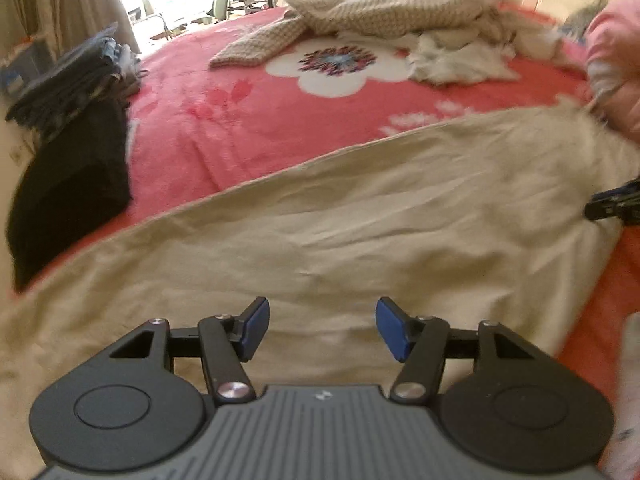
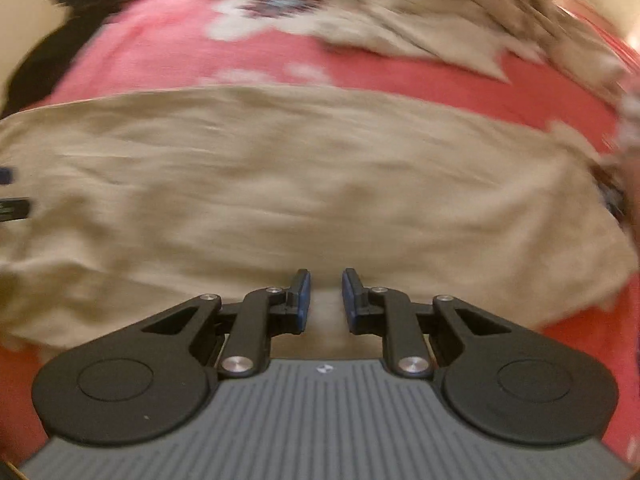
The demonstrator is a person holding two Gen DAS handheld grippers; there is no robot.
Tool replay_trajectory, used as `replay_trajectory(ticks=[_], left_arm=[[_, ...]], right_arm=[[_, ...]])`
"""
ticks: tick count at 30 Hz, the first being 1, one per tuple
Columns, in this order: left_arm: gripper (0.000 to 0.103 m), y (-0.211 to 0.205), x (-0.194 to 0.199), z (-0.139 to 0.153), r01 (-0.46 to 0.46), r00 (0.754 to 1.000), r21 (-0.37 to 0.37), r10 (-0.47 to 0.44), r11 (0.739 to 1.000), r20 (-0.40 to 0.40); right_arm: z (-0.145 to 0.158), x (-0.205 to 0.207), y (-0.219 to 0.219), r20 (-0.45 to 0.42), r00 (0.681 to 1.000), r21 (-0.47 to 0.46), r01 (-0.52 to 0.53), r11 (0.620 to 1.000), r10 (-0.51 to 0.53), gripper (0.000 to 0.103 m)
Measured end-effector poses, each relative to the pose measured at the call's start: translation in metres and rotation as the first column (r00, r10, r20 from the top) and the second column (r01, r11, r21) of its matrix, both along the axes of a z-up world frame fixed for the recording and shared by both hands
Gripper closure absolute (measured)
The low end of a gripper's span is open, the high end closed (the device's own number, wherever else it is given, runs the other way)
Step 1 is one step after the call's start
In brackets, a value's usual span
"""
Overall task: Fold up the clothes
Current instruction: 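Grasp the khaki trouser waistband with the right gripper and lift it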
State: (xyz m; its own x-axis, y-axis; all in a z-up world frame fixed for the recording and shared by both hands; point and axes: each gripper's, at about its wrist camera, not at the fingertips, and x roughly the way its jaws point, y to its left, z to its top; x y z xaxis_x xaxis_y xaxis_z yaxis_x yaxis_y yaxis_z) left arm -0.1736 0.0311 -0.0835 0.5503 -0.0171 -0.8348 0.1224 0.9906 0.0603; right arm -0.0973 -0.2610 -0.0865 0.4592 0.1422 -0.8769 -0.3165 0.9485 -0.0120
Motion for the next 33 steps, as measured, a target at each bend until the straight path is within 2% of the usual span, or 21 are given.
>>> replay_trajectory(ticks=[1, 4, 6, 8, 12, 16, 18, 21, 23, 26, 29, 31, 33], left_arm=[[0.042, -0.003, -0.004, 0.001, 0.006, 1.0, 0.005, -0.006, 1.0, 0.007], [0.042, -0.013, -0.009, 0.0, 0.025, 1.0, 0.058, -0.025, 0.998, -0.005], [0.042, -0.014, -0.009, -0.001, 0.018, 1.0, 0.065, -0.017, 0.998, -0.018], [0.042, -0.015, -0.007, -0.003, -0.005, 1.0, 0.075, 0.007, 0.997, -0.025], [0.042, -0.021, -0.006, -0.003, -0.027, 1.0, 0.099, 0.028, 0.995, -0.01], [0.042, -0.03, -0.006, -0.001, -0.016, 1.0, 0.117, 0.014, 0.993, 0.016], [0.042, -0.034, -0.005, 0.0, -0.006, 0.999, 0.138, 0.001, 0.99, 0.033], [0.042, -0.036, 0.002, 0.001, -0.021, 0.999, 0.139, 0.015, 0.99, 0.045], [0.042, -0.035, 0.008, 0.0, -0.039, 0.999, 0.129, 0.034, 0.991, 0.042], [0.042, -0.032, 0.017, -0.008, -0.064, 0.998, 0.124, 0.062, 0.99, 0.021], [0.042, -0.029, 0.024, -0.015, -0.078, 0.997, 0.114, 0.079, 0.99, 0.0], [0.042, -0.031, 0.027, -0.017, -0.071, 0.997, 0.116, 0.072, 0.991, 0.002], [0.041, -0.032, 0.03, -0.019, -0.061, 0.998, 0.122, 0.061, 0.991, 0.004]], right_arm=[[0.001, 0.003, -0.013, 0.0, 1.0, 0.0, 0.007, 1.0, -0.007, 0.089], [0.009, 0.014, -0.047, 0.053, 0.994, -0.147, 0.097, 0.984, -0.09, 0.086], [0.018, 0.023, -0.073, 0.052, 0.983, -0.126, 0.18, 0.976, -0.175, 0.086], [0.027, 0.025, -0.079, 0.076, 0.98, -0.079, 0.191, 0.978, -0.186, 0.086], [0.039, 0.029, -0.048, 0.123, 0.988, 0.053, 0.088, 0.995, -0.094, 0.086], [0.034, 0.041, 0.002, 0.13, 0.991, 0.165, -0.063, 0.984, 0.042, 0.086], [0.028, 0.05, 0.023, 0.133, 0.984, 0.183, -0.139, 0.973, 0.116, 0.086], [0.02, 0.076, 0.031, 0.131, 0.979, 0.187, -0.18, 0.966, 0.157, 0.086], [0.013, 0.097, 0.018, 0.134, 0.984, 0.171, -0.142, 0.975, 0.12, 0.086], [0.004, 0.141, -0.025, 0.127, 0.99, 0.095, 0.043, 0.995, -0.055, 0.086], [0.003, 0.167, -0.087, 0.15, 0.954, -0.019, 0.267, 0.963, -0.261, 0.085], [0.013, 0.157, -0.12, 0.151, 0.936, 0.044, 0.315, 0.948, -0.318, 0.084], [0.026, 0.133, -0.136, 0.122, 0.948, 0.157, 0.275, 0.949, -0.295, 0.084]])
